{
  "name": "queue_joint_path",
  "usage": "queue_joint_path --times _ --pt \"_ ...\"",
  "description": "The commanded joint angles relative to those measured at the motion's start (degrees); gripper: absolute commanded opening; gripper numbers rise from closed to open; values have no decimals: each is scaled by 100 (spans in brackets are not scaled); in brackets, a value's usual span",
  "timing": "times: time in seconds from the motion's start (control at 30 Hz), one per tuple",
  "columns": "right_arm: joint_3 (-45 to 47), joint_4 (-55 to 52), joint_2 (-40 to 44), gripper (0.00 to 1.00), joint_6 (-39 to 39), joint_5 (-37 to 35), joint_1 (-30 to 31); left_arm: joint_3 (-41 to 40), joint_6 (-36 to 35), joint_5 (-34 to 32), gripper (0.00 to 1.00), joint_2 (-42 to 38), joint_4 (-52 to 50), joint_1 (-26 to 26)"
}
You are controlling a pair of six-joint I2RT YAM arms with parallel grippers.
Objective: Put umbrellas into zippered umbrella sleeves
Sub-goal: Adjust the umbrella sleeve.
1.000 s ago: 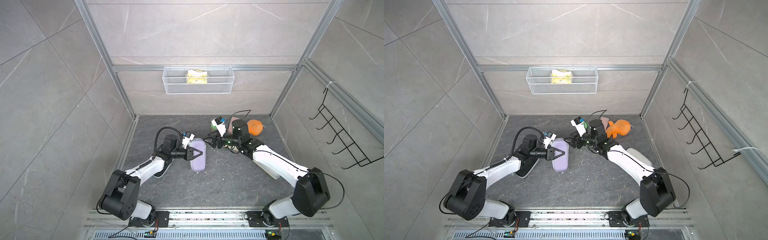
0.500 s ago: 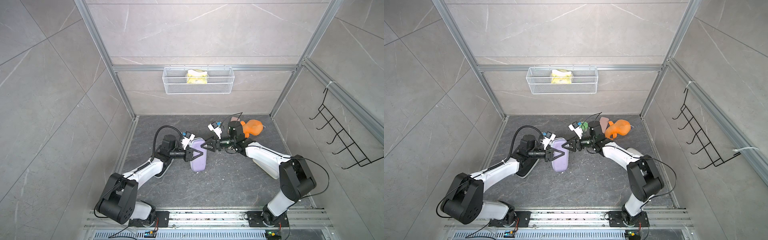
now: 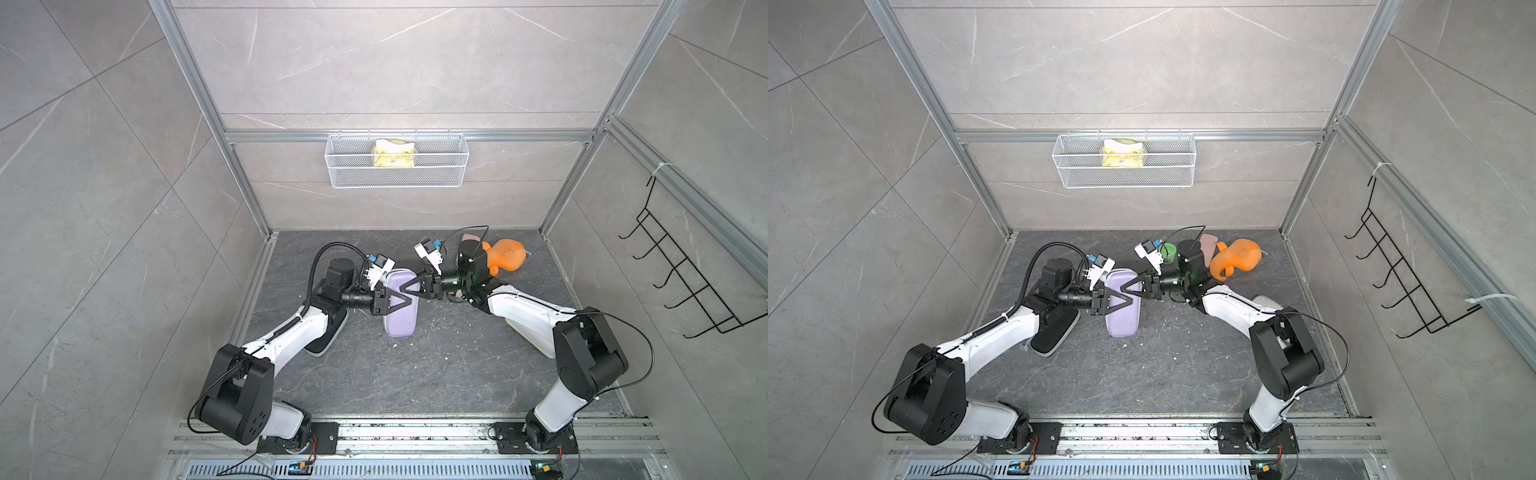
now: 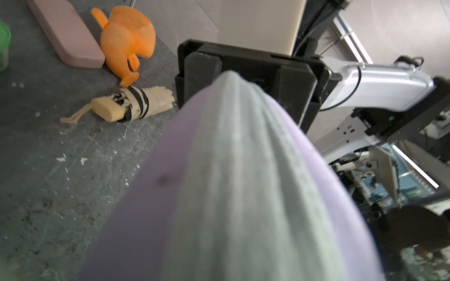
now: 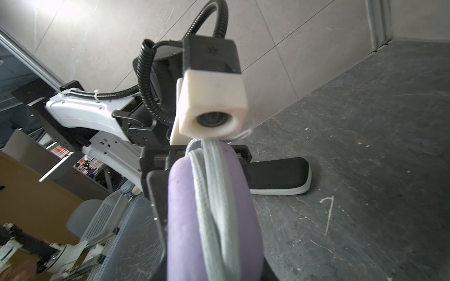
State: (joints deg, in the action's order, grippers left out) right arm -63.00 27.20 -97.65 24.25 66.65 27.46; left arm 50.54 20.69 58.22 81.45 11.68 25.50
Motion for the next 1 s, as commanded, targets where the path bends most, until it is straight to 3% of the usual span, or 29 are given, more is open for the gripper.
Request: queue_joint_path --times 0.0,0.13,0.23,0.4,0.5,0.63,0.8,0.97 --pt "123 677 -73 17 557 -515 23 -79 560 -297 57 -215 147 -47" --pt "251 820 9 10 818 -1050 30 -730 1173 -1333 63 -576 702 -197" --pt "304 1184 17 8 1261 -1533 24 -1430 1854 -2188 69 -957 1752 -213" --pt "622 1554 192 11 1924 -3291 39 -2585 3287 -3546 76 -1119 3657 -134" --pt "835 1946 202 11 2363 -4018 166 -2855 3628 -4027 78 -908 4315 159" --pt "936 2298 179 10 2743 -4439 396 -2881 3867 -4419 78 -438 4996 493" --pt "1112 2800 178 10 3332 -4596 503 -2984 4322 -4951 76 69 6077 513" --pt "1236 3010 207 11 3749 -4591 624 -2736 4396 -5183 73 233 6248 609"
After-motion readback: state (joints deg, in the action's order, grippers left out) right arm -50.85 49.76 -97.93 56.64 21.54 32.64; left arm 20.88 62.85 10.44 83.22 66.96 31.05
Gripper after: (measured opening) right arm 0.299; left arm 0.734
